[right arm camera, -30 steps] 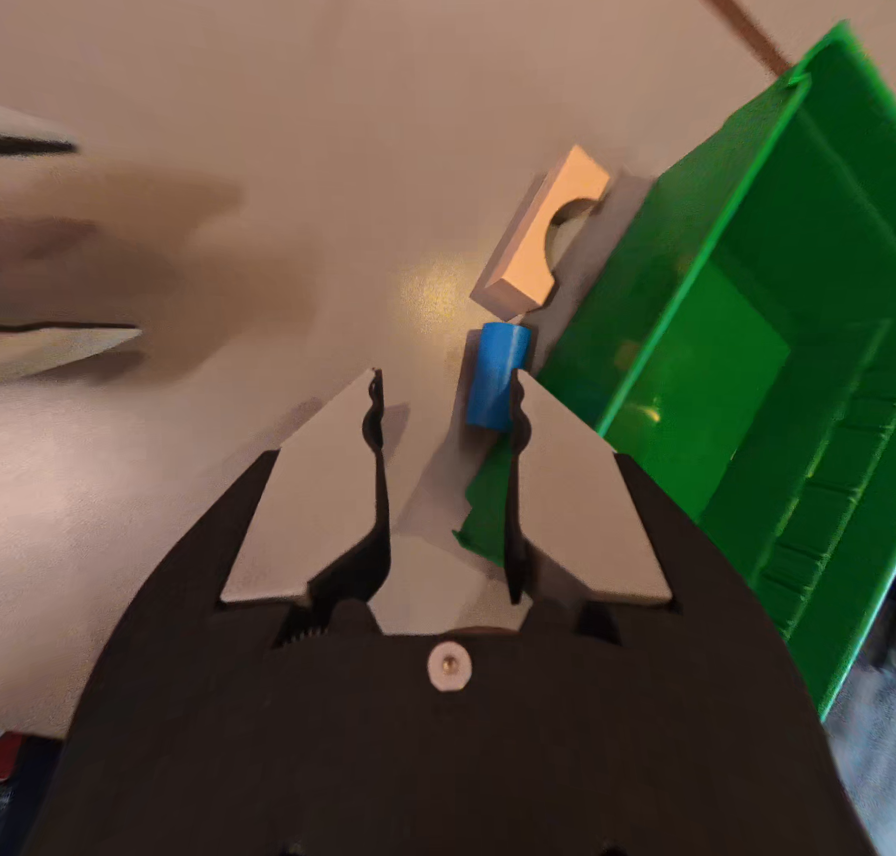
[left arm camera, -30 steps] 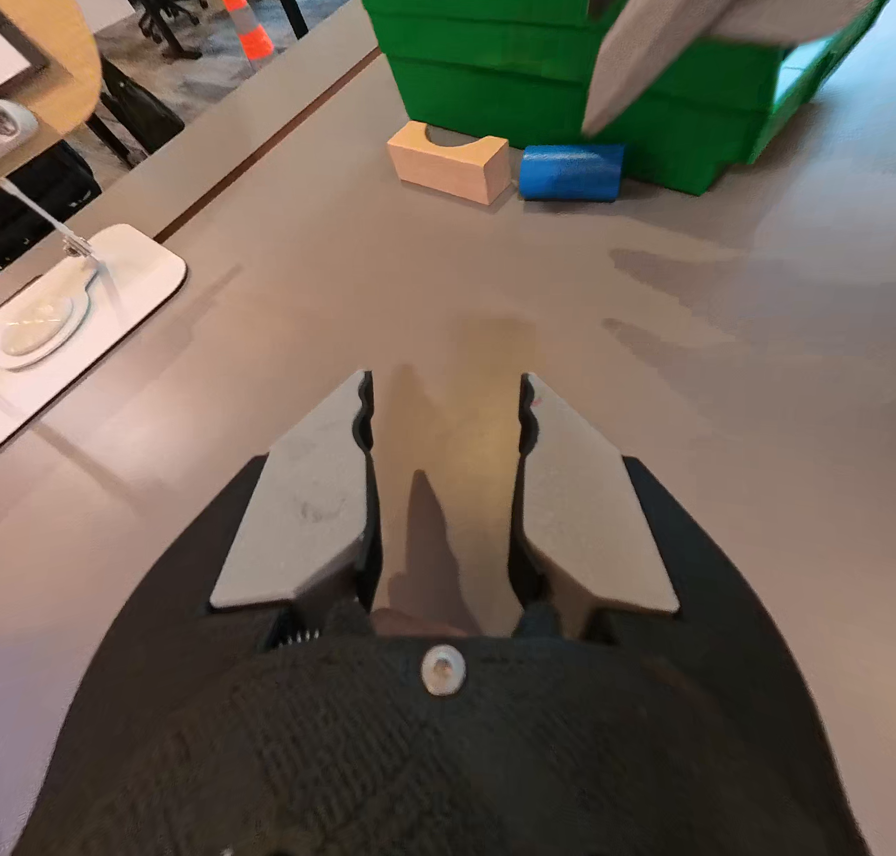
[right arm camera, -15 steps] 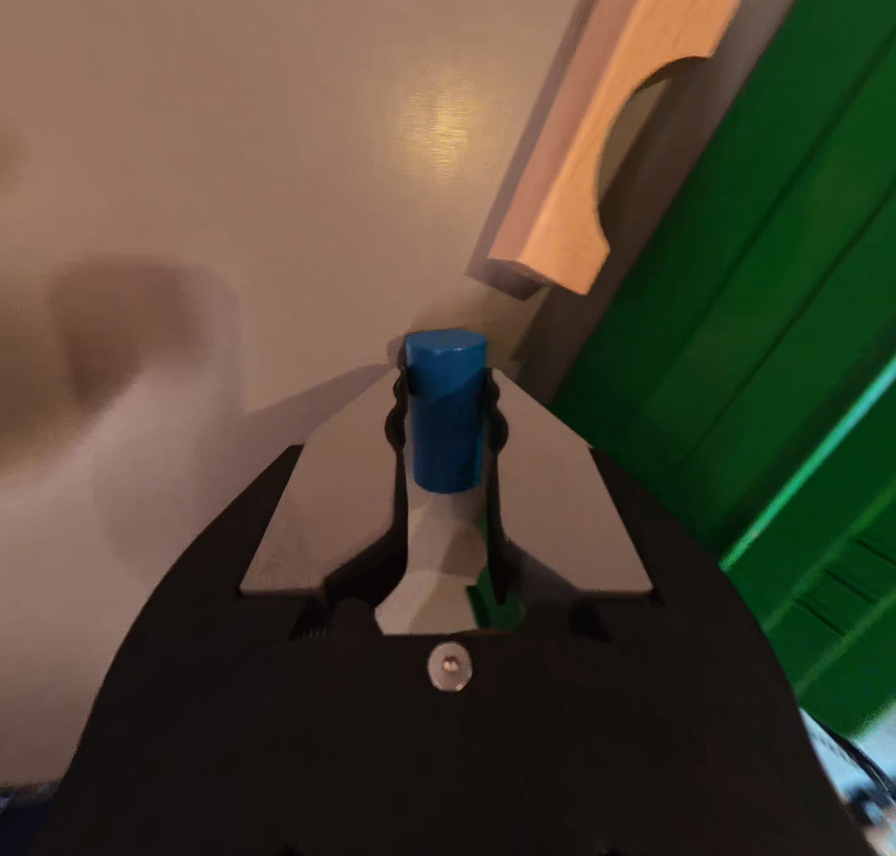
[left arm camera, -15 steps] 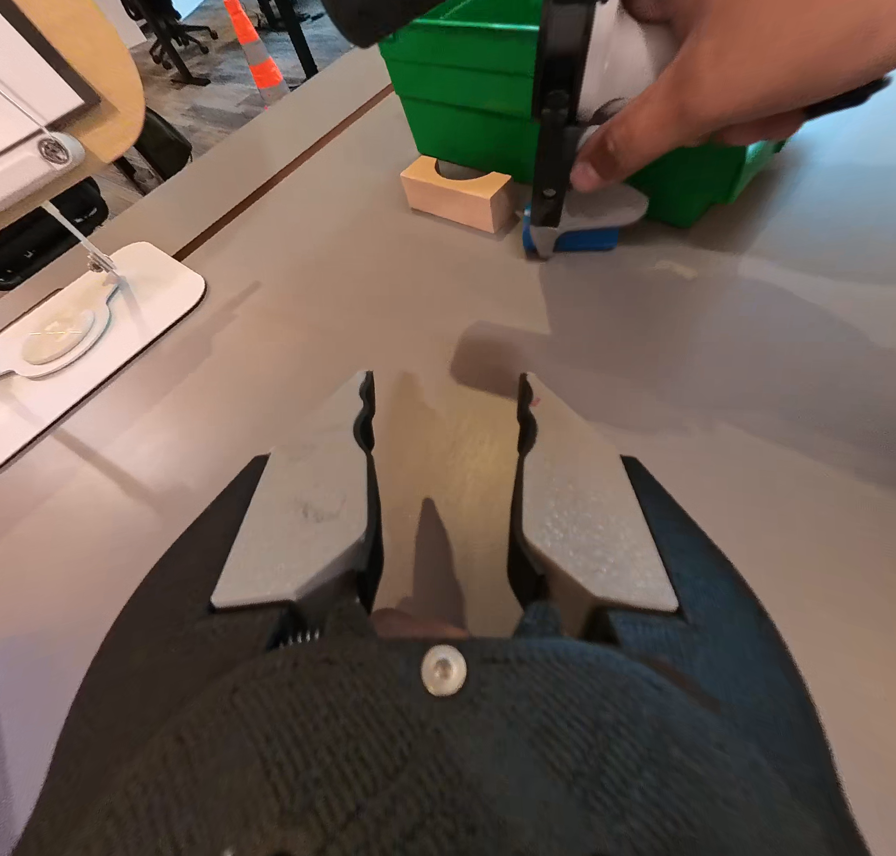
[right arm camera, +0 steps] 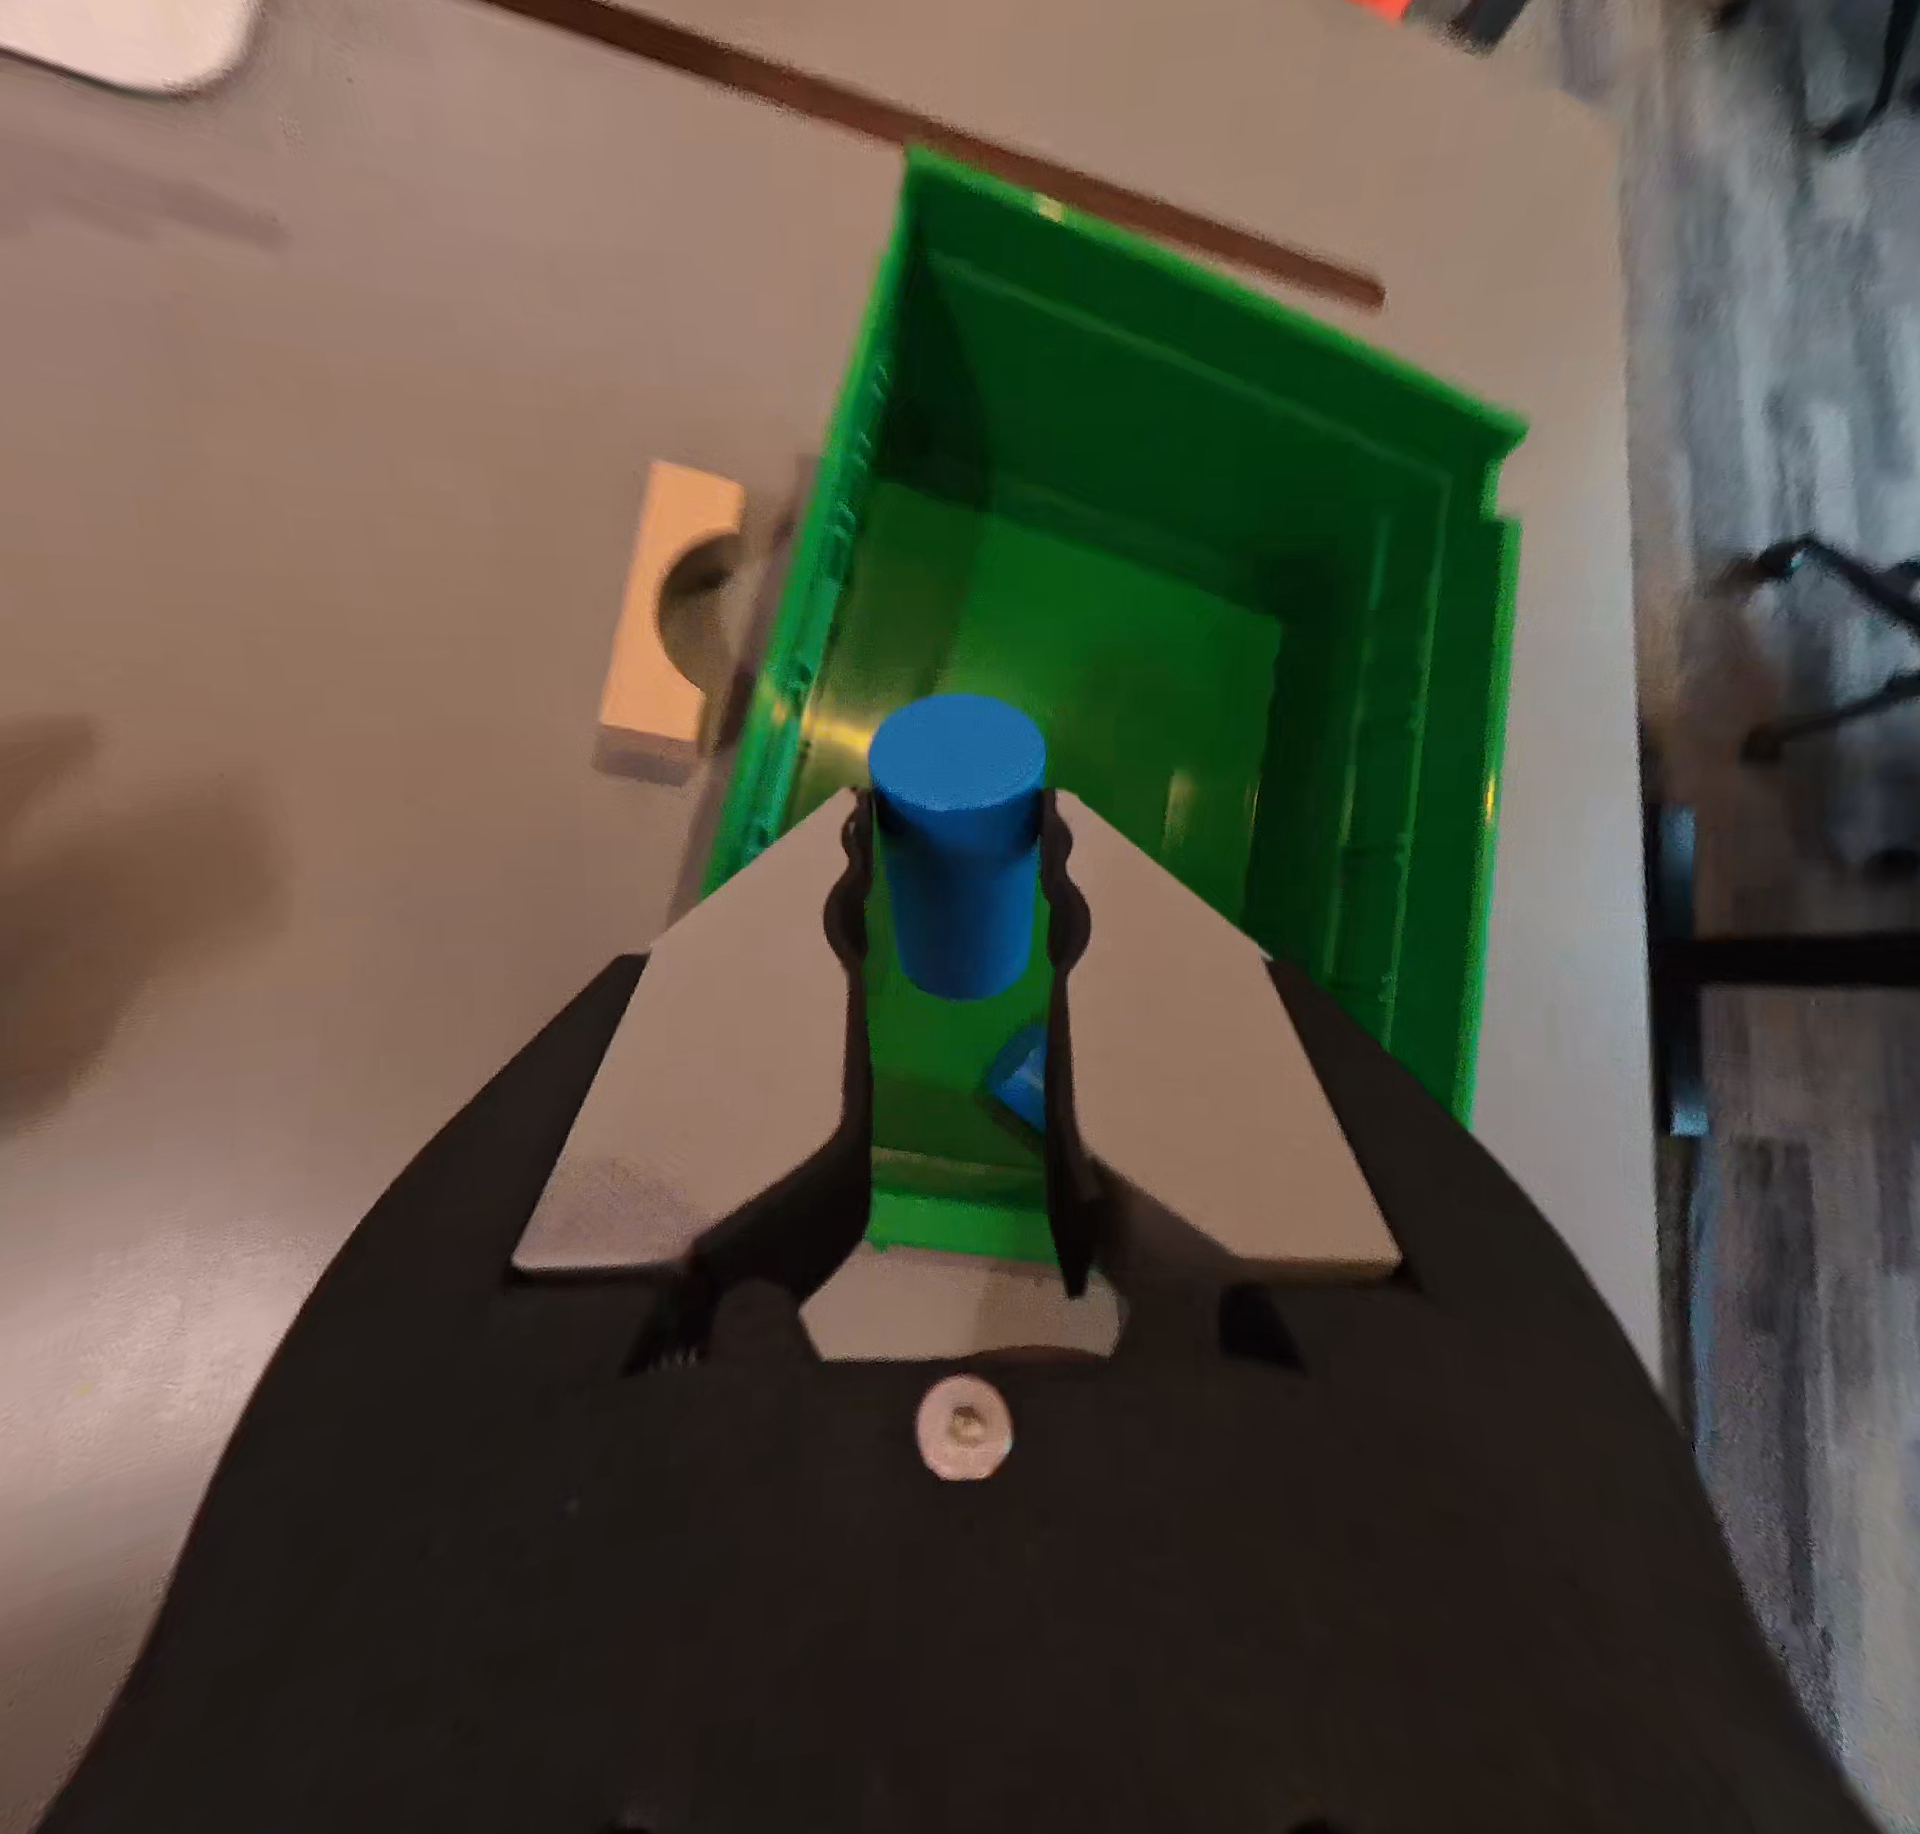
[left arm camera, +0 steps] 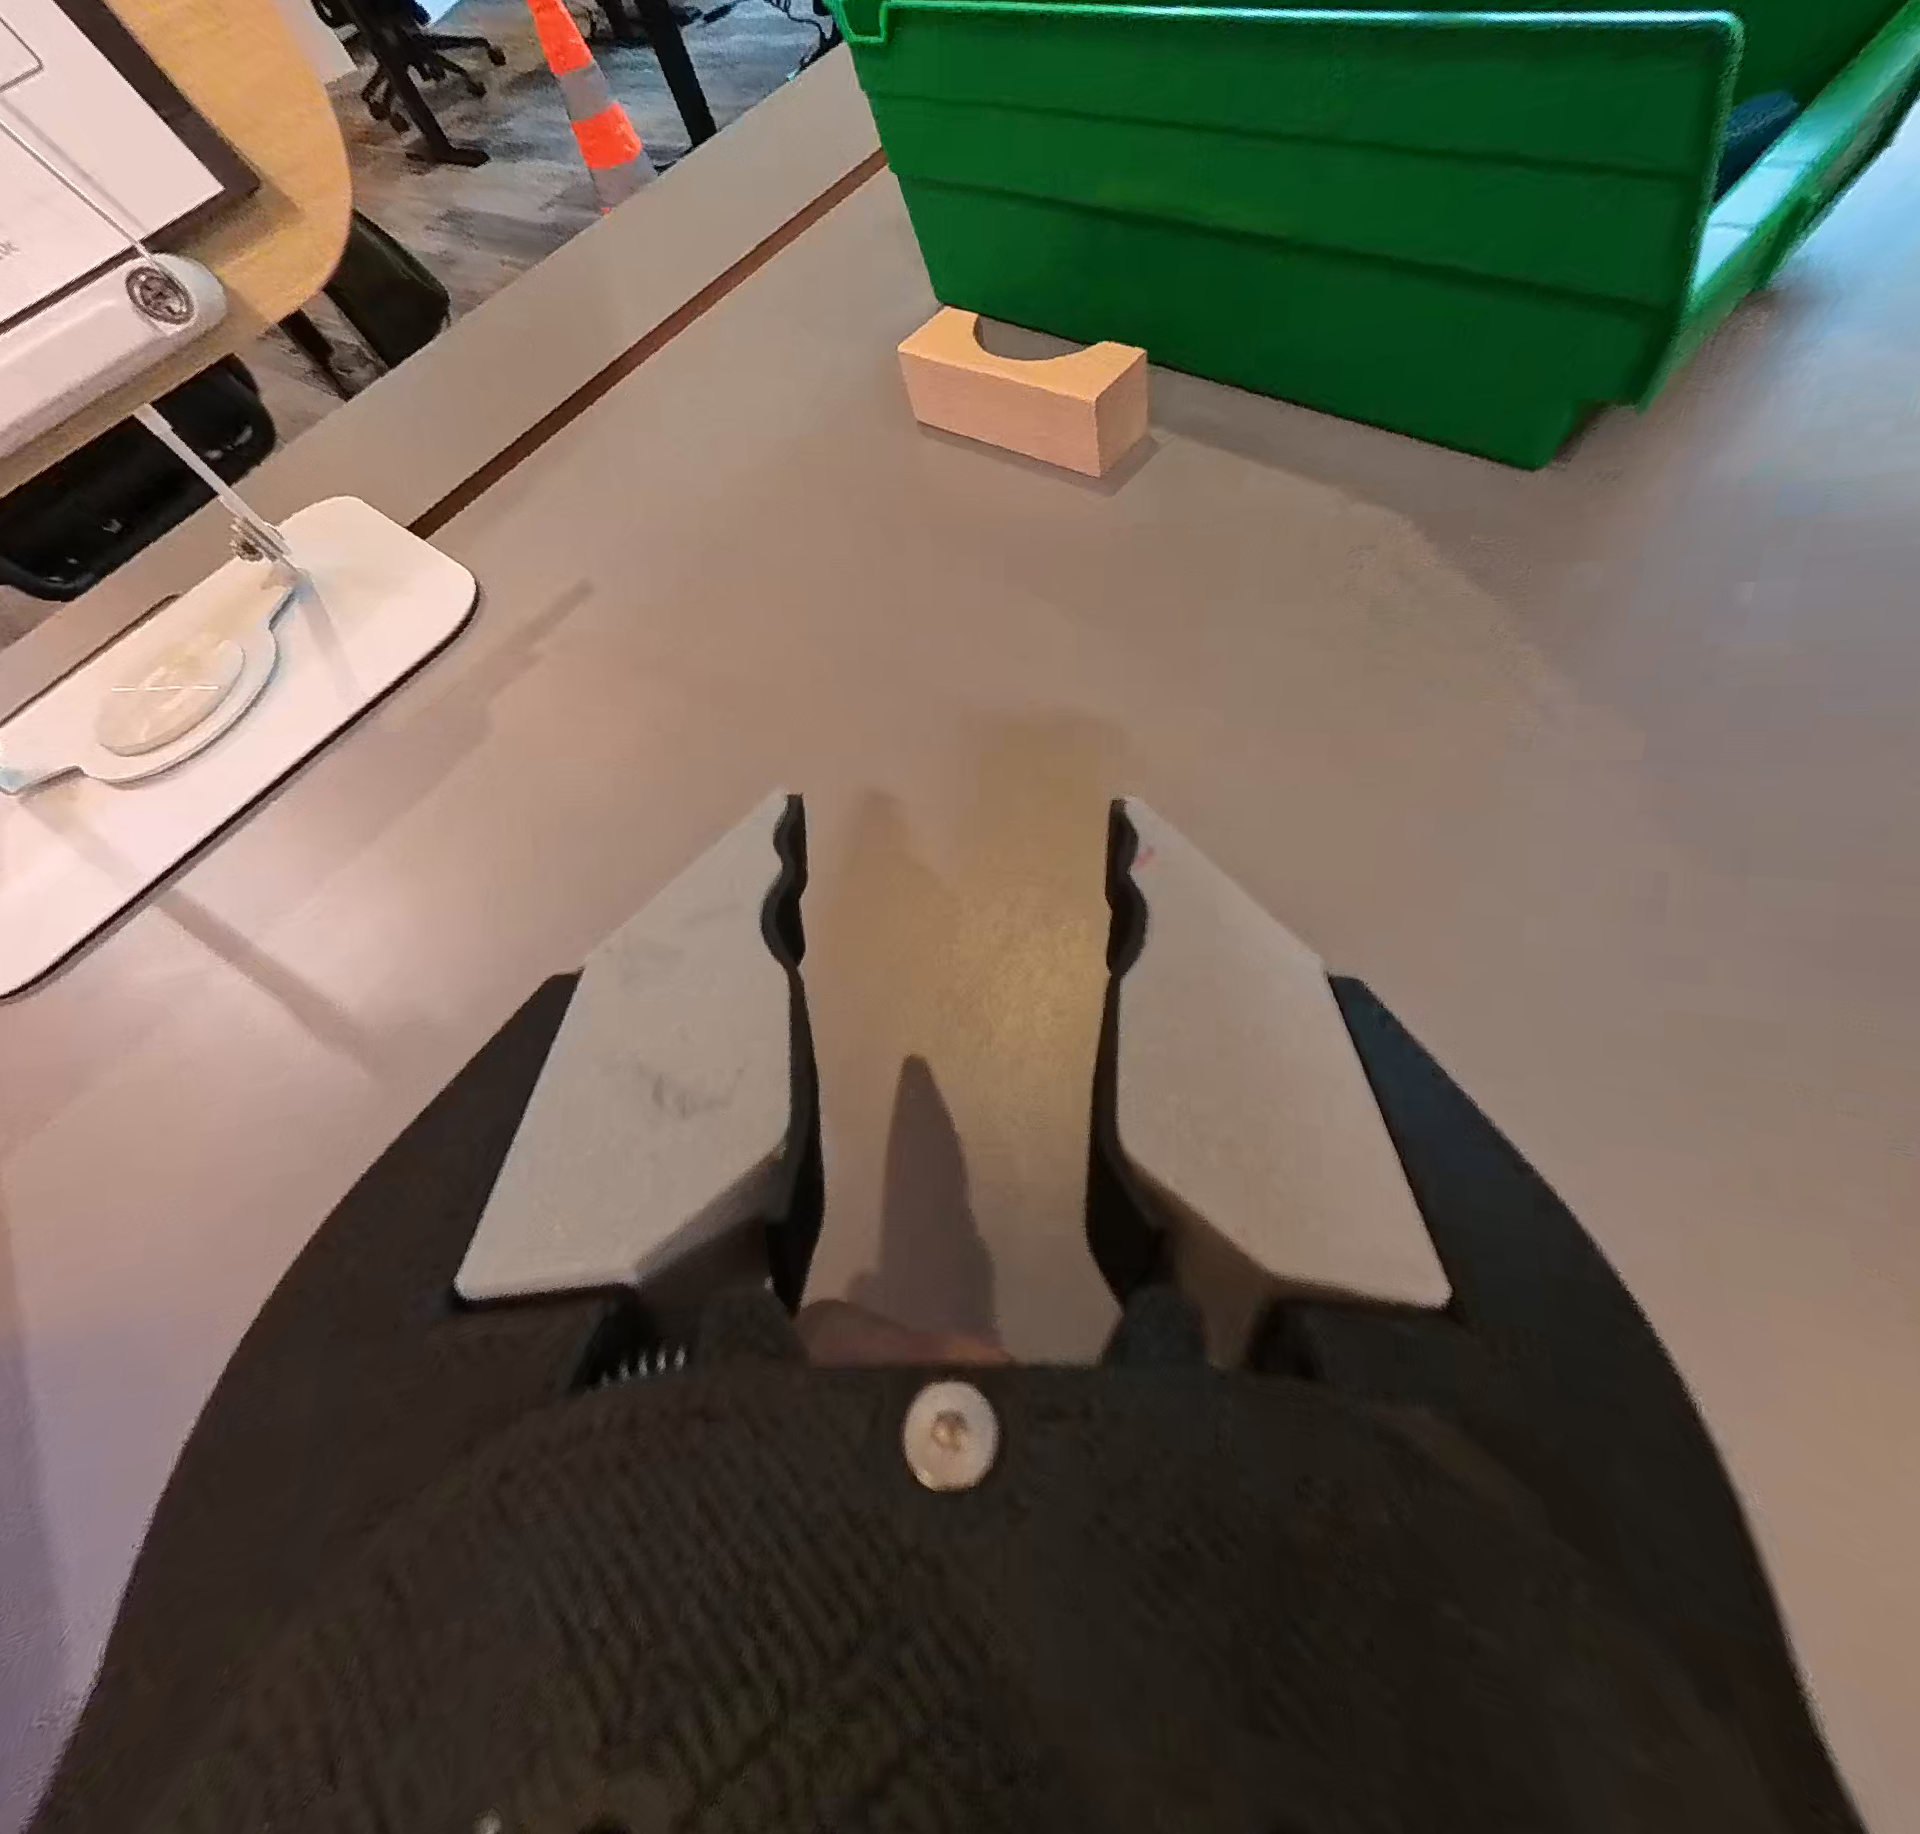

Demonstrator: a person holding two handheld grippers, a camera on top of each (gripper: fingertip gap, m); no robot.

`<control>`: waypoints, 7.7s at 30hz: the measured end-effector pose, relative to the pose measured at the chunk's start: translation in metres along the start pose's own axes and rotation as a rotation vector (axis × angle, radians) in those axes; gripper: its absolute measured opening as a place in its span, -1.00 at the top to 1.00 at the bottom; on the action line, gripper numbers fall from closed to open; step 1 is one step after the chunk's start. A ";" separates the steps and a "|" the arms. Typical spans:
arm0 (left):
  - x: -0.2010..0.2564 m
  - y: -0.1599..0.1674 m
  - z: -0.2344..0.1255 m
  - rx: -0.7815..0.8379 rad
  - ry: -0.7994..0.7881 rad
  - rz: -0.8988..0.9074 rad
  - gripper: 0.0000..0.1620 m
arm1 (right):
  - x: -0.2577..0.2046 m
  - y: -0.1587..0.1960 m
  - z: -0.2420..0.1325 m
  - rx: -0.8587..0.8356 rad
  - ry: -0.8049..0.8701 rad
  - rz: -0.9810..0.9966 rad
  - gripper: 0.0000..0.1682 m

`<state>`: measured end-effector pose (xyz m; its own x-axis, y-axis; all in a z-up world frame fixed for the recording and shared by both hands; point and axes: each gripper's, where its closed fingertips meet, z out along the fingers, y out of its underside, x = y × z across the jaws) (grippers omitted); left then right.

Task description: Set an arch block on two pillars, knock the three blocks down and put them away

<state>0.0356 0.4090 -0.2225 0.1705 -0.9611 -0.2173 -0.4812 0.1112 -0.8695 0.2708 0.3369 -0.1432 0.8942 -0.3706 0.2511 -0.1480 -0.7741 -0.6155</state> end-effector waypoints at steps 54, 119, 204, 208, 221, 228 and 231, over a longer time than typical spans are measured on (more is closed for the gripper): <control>-0.049 0.007 -0.144 0.104 -0.180 -0.124 0.24 | -0.195 -0.024 -0.026 0.543 -0.389 -0.180 0.48; -0.160 0.017 -0.194 0.186 -0.067 0.023 0.62 | -0.328 0.032 -0.079 0.647 -1.236 -0.422 0.51; -0.029 0.049 -0.043 0.002 0.219 -0.292 0.32 | -0.309 0.001 -0.020 0.665 -1.387 -0.592 0.64; -0.024 0.043 -0.030 0.000 0.266 -0.255 0.32 | -0.309 0.001 -0.056 0.743 -1.518 -0.546 0.64; 0.002 0.013 -0.041 0.179 0.397 -0.182 0.60 | -0.317 0.011 -0.071 0.728 -1.566 -0.561 0.64; 0.003 0.013 -0.041 0.176 0.395 -0.171 0.60 | -0.314 0.011 -0.070 0.746 -1.514 -0.583 0.65; 0.004 0.013 -0.042 0.179 0.396 -0.167 0.60 | -0.314 0.011 -0.071 0.746 -1.511 -0.587 0.65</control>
<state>-0.0057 0.3960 -0.2164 -0.1249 -0.9883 0.0879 -0.3132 -0.0448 -0.9486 -0.0411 0.4082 -0.1759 0.3903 0.9201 -0.0317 0.1222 -0.0859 -0.9888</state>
